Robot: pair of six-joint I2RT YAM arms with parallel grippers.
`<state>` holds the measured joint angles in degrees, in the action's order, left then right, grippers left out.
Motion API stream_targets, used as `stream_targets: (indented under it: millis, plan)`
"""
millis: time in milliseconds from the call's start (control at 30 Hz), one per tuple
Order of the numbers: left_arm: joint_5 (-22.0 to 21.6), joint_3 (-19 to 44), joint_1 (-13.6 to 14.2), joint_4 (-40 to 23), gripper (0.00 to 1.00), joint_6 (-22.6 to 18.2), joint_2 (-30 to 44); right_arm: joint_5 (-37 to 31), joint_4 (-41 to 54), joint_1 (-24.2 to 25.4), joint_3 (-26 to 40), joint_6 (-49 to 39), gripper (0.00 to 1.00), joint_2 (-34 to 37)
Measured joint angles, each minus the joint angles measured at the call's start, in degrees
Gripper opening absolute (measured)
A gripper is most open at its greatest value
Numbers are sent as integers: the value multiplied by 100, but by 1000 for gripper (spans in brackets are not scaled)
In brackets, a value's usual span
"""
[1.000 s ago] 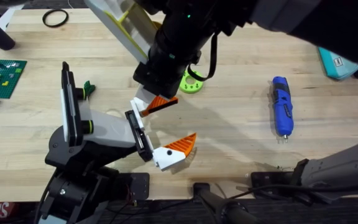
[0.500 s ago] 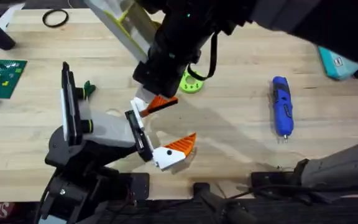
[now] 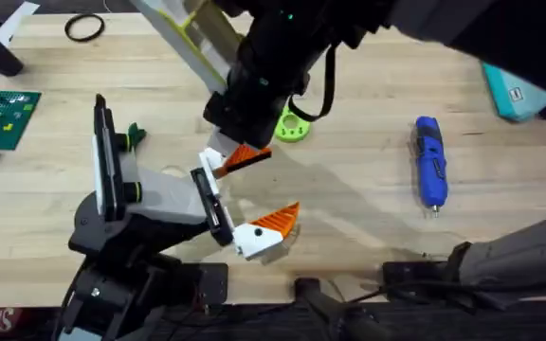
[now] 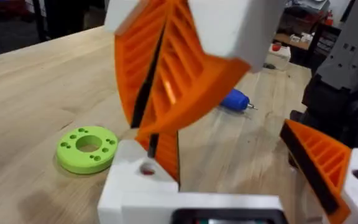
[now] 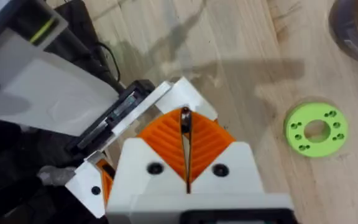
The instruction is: Pick up the gripper from the table and insert it into the empty holder that is missing its gripper. Then pick up a screw, insert it into the mounting hole, and use the screwdriver to tighten it. Finally, clean up the table by picking up the vegetable and placing it into the bucket.
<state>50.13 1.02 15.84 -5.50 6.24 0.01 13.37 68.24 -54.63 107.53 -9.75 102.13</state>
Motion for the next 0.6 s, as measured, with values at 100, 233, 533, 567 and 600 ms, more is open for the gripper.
stream_targets:
  millis: [100,233,533,567,600]
  plan:
    - [0,0,0,0,988,0,0,-1,8,0,0,36,6,0]
    - [0,0,0,0,988,0,-1,-1,-19,-84,0,55,6,0]
    - [0,0,0,0,988,-1,-2,-90,-34,-164,0,53,6,0]
    - [0,0,0,0,988,-2,0,-142,-37,-163,0,52,6,0]
    - [0,0,0,0,988,0,0,-180,-39,-160,0,54,6,0]
